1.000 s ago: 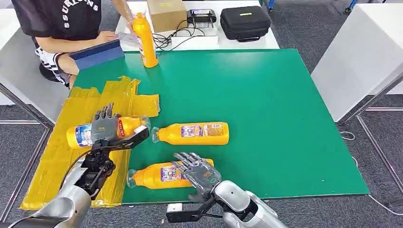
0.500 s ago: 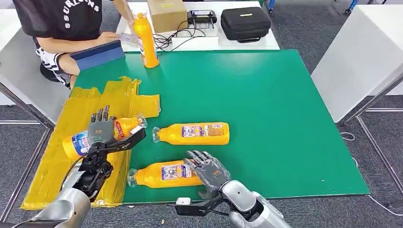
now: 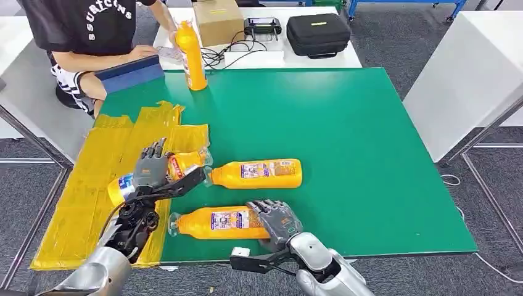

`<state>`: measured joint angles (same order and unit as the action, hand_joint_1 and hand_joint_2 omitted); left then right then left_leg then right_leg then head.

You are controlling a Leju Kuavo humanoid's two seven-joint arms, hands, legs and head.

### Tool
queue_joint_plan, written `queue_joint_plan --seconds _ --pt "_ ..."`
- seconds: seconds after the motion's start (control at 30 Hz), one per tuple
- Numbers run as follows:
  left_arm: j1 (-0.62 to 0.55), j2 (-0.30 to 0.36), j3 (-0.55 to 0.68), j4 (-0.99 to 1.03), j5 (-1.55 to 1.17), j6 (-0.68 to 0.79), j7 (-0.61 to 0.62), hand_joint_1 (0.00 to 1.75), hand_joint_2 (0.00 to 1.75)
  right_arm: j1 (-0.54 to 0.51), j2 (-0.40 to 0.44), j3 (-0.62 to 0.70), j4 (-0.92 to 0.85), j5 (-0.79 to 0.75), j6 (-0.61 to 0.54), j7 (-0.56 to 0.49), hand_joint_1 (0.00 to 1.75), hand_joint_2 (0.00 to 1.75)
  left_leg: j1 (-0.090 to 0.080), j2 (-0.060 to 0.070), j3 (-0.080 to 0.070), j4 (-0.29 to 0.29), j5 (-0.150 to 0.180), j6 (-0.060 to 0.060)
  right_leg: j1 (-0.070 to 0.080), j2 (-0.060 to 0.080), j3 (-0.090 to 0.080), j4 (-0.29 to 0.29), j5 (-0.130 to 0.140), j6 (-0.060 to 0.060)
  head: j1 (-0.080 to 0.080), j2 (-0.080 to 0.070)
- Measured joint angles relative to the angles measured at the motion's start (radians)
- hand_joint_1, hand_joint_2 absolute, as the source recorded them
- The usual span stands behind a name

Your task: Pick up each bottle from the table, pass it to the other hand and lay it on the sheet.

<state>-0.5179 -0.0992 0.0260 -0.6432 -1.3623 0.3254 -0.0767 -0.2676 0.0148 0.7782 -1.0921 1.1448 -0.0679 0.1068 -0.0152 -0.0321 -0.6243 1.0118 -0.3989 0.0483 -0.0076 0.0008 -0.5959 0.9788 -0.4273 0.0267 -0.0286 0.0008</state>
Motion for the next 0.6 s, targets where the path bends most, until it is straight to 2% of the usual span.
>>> queue_joint_plan --seconds 0.27,0.6 --pt "0.005 -0.005 -0.014 -0.009 0.041 0.037 0.015 0.00 0.00 -0.001 0.028 -0.030 0.022 -0.019 -0.019 -0.031 1.75 1.75 0.001 0.001 0.003 0.000 0.001 0.000 0.000 0.000 0.009 0.001 0.001 0.001 0.000 0.000" --pt "0.006 -0.008 -0.031 -0.009 0.026 0.078 0.059 0.00 0.00 0.014 0.039 -0.056 0.024 -0.044 -0.049 -0.052 1.75 1.75 0.000 0.002 0.002 0.000 0.001 0.000 0.000 0.001 0.009 0.000 0.001 0.001 0.000 0.000"
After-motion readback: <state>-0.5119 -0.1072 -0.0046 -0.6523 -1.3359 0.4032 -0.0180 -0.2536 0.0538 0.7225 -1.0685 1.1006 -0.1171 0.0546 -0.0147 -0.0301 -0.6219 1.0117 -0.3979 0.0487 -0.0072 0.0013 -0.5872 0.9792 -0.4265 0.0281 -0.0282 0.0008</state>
